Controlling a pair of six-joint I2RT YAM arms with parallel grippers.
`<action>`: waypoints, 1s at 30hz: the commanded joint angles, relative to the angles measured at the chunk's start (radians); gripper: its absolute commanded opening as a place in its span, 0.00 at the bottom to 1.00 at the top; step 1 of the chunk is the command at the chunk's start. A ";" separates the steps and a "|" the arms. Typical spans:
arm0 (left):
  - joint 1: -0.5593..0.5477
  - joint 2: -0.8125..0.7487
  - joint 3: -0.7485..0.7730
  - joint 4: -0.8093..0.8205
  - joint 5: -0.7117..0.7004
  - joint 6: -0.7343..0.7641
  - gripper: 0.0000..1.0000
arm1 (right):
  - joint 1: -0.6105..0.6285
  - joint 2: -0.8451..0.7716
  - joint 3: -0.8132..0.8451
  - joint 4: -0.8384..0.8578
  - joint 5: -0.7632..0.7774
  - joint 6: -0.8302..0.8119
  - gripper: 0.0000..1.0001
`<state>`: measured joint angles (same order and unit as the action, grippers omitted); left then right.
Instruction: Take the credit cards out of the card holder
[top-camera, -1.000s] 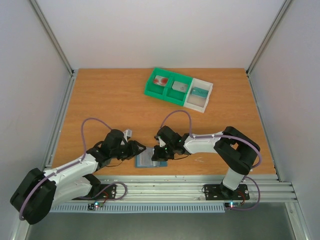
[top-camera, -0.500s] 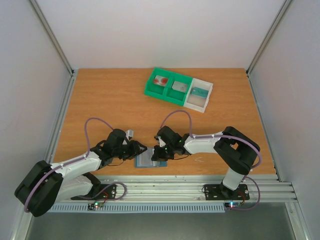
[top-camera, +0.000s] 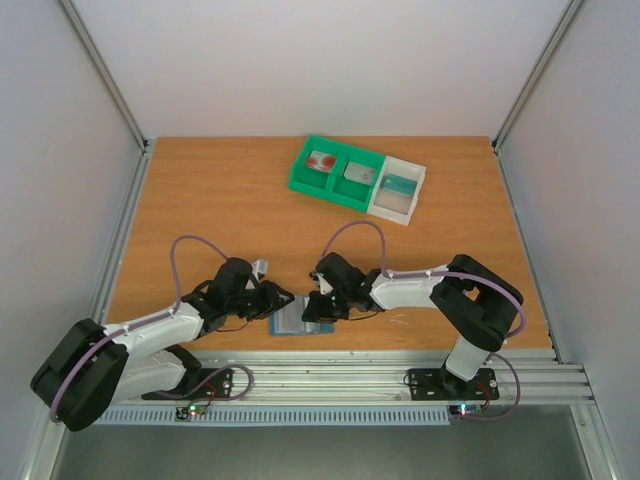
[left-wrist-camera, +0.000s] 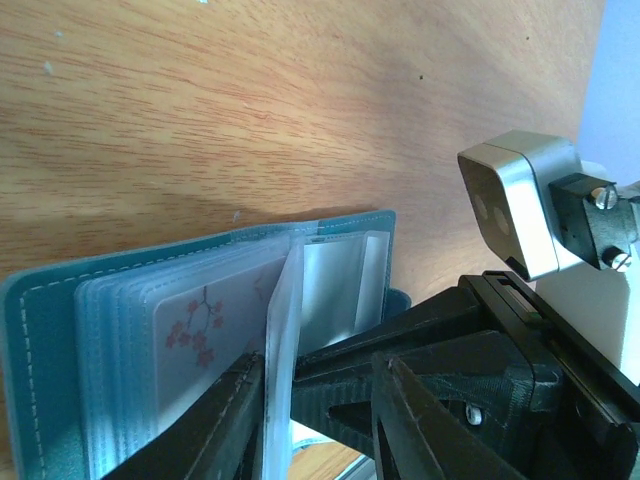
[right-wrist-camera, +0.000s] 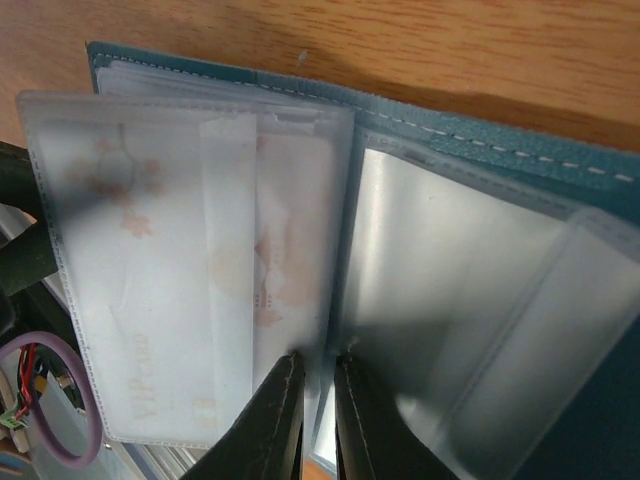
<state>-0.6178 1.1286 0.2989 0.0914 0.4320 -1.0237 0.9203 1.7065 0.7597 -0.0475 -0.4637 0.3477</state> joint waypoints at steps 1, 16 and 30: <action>-0.003 0.005 -0.002 0.062 0.016 -0.004 0.31 | 0.008 -0.030 -0.032 -0.014 0.032 0.009 0.12; -0.003 0.018 -0.001 0.090 0.027 -0.004 0.32 | 0.008 -0.109 -0.070 0.044 0.032 0.021 0.12; -0.003 0.024 0.002 0.130 0.065 -0.024 0.33 | 0.005 -0.215 -0.076 -0.051 0.148 -0.013 0.07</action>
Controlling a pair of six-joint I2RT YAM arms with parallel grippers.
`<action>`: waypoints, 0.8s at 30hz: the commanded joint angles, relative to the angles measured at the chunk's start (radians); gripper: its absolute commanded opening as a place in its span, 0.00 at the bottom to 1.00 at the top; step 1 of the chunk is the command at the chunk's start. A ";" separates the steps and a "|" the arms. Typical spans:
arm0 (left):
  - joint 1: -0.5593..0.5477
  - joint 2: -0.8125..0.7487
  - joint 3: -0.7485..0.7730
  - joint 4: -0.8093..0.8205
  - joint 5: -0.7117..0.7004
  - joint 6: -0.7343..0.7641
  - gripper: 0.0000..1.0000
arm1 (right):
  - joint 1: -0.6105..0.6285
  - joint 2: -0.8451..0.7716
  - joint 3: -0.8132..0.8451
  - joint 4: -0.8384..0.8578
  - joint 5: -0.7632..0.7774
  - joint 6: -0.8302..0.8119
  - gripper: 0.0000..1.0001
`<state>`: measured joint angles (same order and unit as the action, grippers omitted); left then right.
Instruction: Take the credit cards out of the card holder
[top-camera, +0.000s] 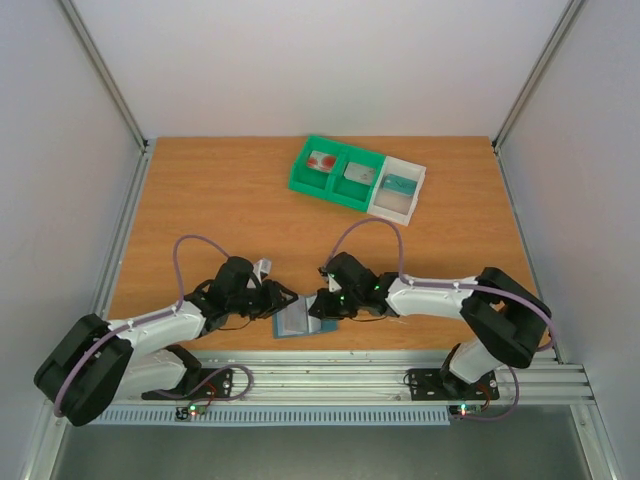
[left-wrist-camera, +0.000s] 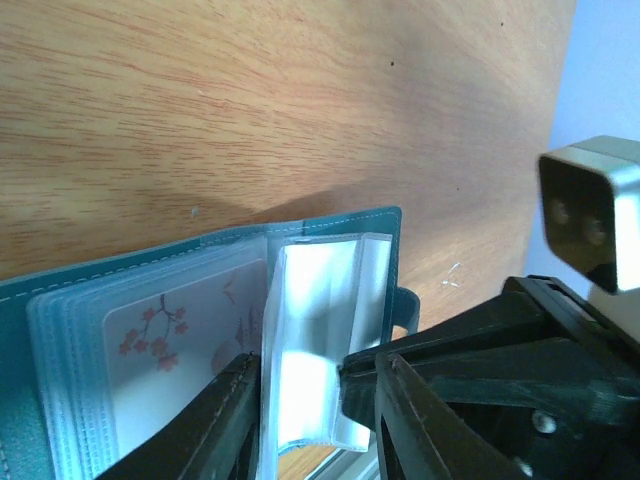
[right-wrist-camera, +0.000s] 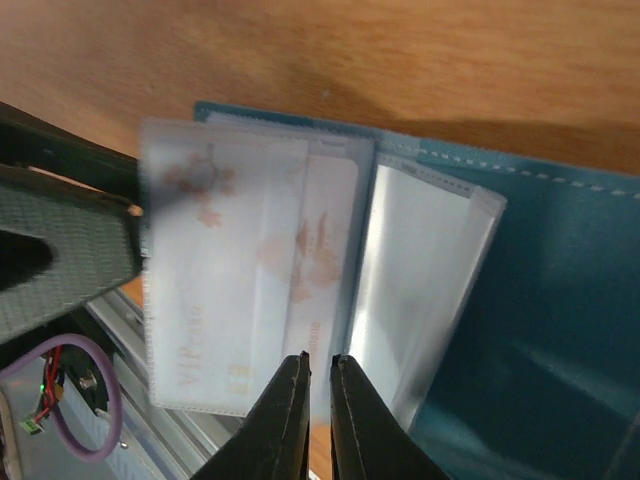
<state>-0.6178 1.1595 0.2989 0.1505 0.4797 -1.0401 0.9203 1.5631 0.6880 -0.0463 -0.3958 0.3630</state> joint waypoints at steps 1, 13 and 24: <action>-0.004 -0.008 0.002 0.071 0.017 -0.009 0.33 | 0.006 -0.085 -0.005 -0.063 0.095 -0.030 0.07; -0.026 0.022 0.029 0.106 0.028 -0.014 0.36 | 0.006 -0.230 -0.032 -0.160 0.267 -0.038 0.07; -0.127 0.139 0.093 0.172 0.007 -0.018 0.36 | 0.006 -0.343 -0.054 -0.217 0.379 -0.037 0.07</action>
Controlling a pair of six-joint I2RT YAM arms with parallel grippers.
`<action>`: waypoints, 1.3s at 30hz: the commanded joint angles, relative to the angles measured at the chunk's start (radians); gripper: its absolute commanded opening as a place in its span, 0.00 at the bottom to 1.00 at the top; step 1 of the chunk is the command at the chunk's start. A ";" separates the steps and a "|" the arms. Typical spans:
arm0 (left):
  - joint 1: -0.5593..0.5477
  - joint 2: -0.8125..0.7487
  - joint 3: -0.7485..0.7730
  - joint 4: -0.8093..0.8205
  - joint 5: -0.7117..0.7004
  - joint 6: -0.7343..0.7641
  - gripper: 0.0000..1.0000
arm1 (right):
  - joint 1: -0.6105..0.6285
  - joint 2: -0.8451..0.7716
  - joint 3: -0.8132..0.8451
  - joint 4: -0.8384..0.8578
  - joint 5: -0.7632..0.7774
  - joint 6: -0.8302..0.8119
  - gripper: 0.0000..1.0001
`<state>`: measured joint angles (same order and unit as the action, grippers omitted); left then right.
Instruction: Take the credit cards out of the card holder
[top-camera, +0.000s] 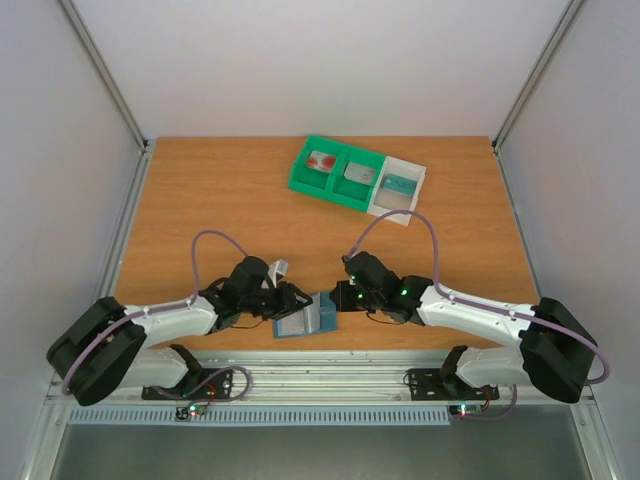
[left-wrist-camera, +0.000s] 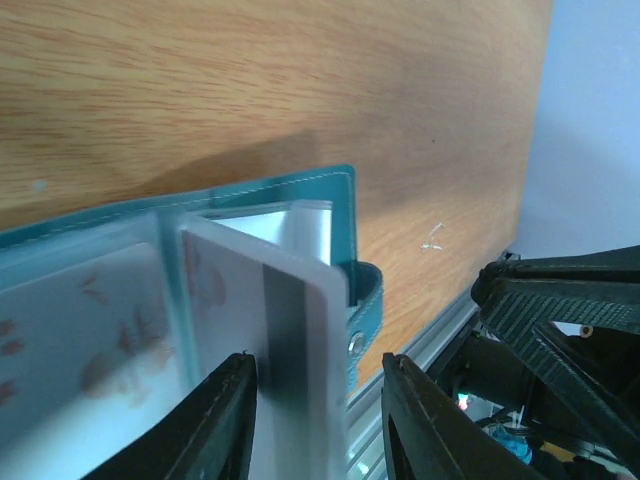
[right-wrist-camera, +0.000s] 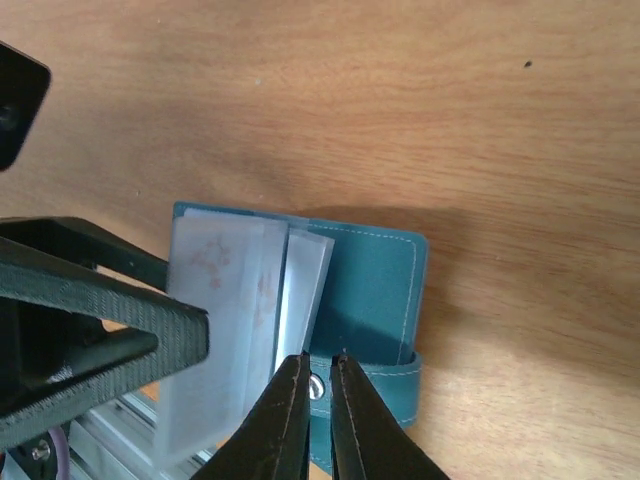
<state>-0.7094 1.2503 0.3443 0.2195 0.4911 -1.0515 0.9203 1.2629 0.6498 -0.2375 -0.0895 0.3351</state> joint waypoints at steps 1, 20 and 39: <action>-0.043 0.061 0.055 0.112 -0.002 -0.007 0.37 | 0.006 -0.049 -0.018 -0.026 0.076 -0.008 0.07; -0.060 -0.055 0.050 -0.117 -0.185 0.046 0.40 | 0.006 -0.020 0.004 0.034 -0.085 -0.036 0.09; -0.060 0.058 0.020 -0.029 -0.165 0.032 0.40 | 0.010 0.158 0.065 0.059 -0.193 -0.046 0.09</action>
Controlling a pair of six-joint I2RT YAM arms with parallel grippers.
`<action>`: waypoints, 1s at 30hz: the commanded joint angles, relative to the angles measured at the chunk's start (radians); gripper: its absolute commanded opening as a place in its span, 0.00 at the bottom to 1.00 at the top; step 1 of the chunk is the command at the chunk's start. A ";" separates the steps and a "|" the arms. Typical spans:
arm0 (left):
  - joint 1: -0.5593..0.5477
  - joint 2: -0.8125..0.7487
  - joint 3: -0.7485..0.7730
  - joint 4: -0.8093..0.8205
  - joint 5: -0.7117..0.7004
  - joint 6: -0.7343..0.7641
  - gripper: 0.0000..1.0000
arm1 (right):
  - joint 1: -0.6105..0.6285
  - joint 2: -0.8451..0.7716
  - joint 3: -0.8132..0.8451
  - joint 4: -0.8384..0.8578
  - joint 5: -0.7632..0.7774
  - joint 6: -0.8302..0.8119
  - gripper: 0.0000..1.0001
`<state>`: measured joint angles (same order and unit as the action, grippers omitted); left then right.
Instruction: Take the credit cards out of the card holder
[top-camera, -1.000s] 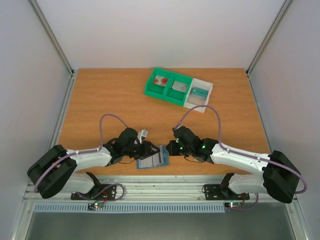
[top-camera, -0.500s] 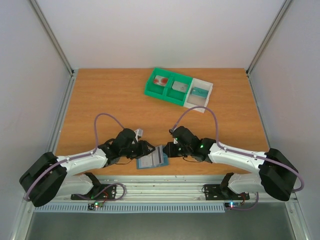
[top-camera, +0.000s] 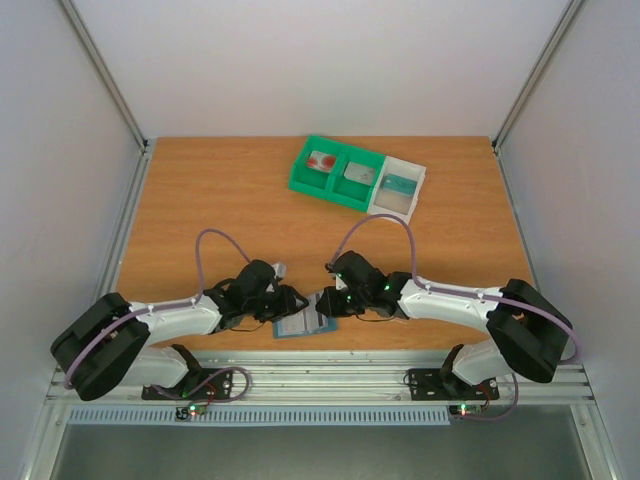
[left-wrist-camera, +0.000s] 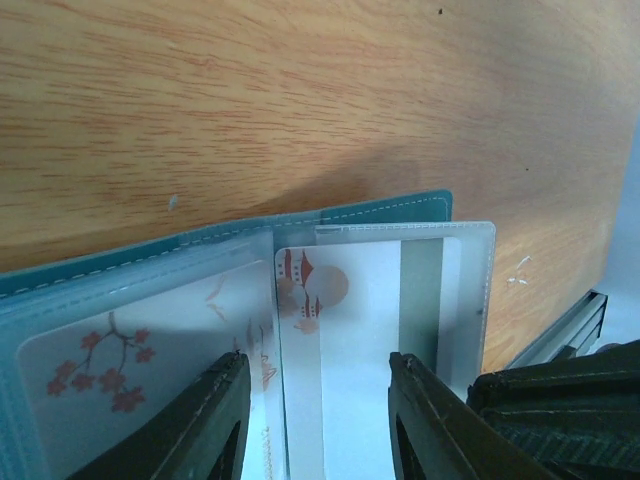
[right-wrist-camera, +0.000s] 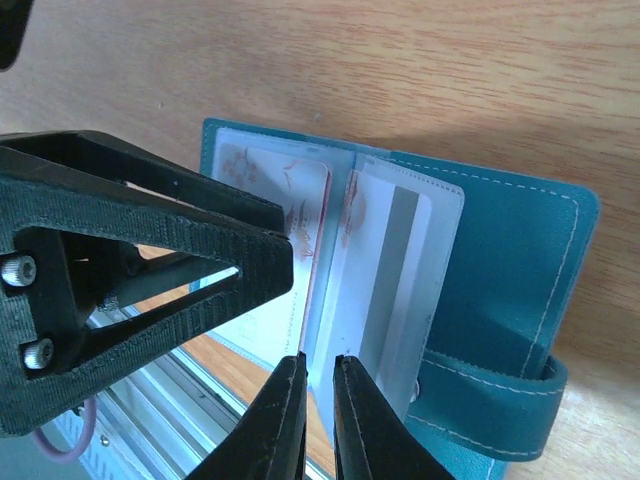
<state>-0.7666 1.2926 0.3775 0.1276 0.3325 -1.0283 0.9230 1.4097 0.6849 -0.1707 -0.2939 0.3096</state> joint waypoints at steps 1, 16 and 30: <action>-0.002 0.016 -0.014 0.059 -0.008 0.011 0.40 | 0.008 0.014 0.033 -0.027 0.026 -0.027 0.09; -0.002 0.035 -0.025 0.099 0.006 0.000 0.39 | 0.008 0.111 -0.010 -0.056 0.120 -0.051 0.07; -0.002 0.108 -0.008 0.157 0.019 -0.011 0.35 | 0.008 0.127 -0.052 -0.012 0.114 -0.033 0.05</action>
<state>-0.7666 1.3769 0.3660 0.2493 0.3592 -1.0435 0.9230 1.5135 0.6624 -0.1848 -0.1989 0.2710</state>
